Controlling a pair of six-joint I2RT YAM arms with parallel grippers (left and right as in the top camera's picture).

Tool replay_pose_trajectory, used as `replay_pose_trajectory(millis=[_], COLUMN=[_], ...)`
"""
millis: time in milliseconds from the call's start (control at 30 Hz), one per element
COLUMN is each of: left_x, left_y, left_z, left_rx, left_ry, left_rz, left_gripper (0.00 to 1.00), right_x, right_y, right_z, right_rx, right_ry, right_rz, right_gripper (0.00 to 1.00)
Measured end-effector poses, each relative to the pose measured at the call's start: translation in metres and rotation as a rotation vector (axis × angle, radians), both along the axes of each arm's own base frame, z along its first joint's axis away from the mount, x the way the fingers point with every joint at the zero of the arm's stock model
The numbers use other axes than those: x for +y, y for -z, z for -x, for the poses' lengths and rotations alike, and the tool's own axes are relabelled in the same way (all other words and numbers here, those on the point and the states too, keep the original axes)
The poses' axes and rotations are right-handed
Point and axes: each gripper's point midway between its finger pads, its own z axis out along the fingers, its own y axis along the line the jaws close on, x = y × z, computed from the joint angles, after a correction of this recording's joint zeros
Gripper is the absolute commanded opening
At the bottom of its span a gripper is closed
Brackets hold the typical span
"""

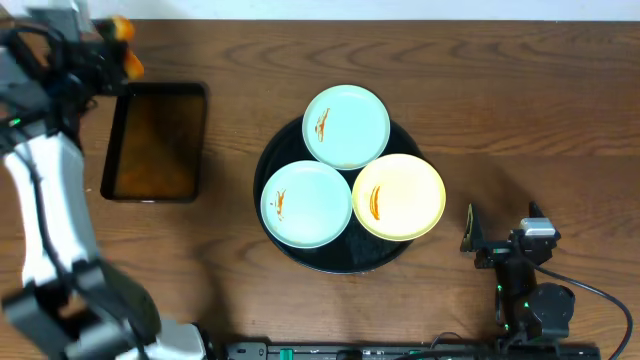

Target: Clean dirty plates on tray and stack at the side

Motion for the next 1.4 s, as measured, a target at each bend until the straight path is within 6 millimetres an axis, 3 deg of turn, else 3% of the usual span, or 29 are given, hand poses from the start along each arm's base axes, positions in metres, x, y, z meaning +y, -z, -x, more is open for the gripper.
replay_pose_trajectory(millis=[133,200,233,267,333,433,533,600,667,767,933,1067,1200,1400], left_x=[0.003,0.002,0.004,0.005,0.011,0.018,0.015,0.008,0.005,0.015,0.048,0.049,0.041,0.027], left_y=[0.114,0.146,0.147,0.14,0.098,0.018,-0.065,-0.102,-0.109,-0.078,0.032,0.083,0.093,0.06], left_z=[0.0,0.006,0.007,0.004,-0.006,-0.005,0.016,0.031,0.039,0.04,0.038,0.031,0.026,0.01], left_rx=[0.249,0.325,0.325,0.303,0.167,-0.031,-0.182,-0.233,-0.21,-0.068,0.29,0.425,0.477,0.475], left_ry=[-0.015,-0.038,-0.05,-0.052,-0.035,-0.025,-0.037,-0.046,-0.079,-0.221,-0.547,-0.61,-0.635,-0.607], left_rz=[0.116,0.174,0.203,0.22,0.248,0.253,0.23,0.218,0.232,0.299,0.496,0.617,0.776,1.123], left_gripper=[0.07,0.07,0.07,0.07,0.08,0.07,0.07,0.07,0.07,0.07,0.07,0.08,0.08,0.08], right_x=[0.0,0.0,0.0,0.0,0.0,0.0,0.0,0.0,0.0,0.0,0.0,0.0,0.0,0.0], right_y=[0.0,0.0,0.0,0.0,0.0,0.0,0.0,0.0,0.0,0.0,0.0,0.0,0.0,0.0], right_z=[0.0,0.0,0.0,0.0,0.0,0.0,0.0,0.0,0.0,0.0,0.0,0.0,0.0,0.0], right_rx=[0.0,0.0,0.0,0.0,0.0,0.0,0.0,0.0,0.0,0.0,0.0,0.0,0.0,0.0], right_ry=[0.0,0.0,0.0,0.0,0.0,0.0,0.0,0.0,0.0,0.0,0.0,0.0,0.0,0.0], right_rz=[0.0,0.0,0.0,0.0,0.0,0.0,0.0,0.0,0.0,0.0,0.0,0.0,0.0,0.0], right_gripper=[0.99,0.99,0.99,0.99,0.99,0.99,0.99,0.99,0.99,0.99,0.99,0.99,0.99,0.99])
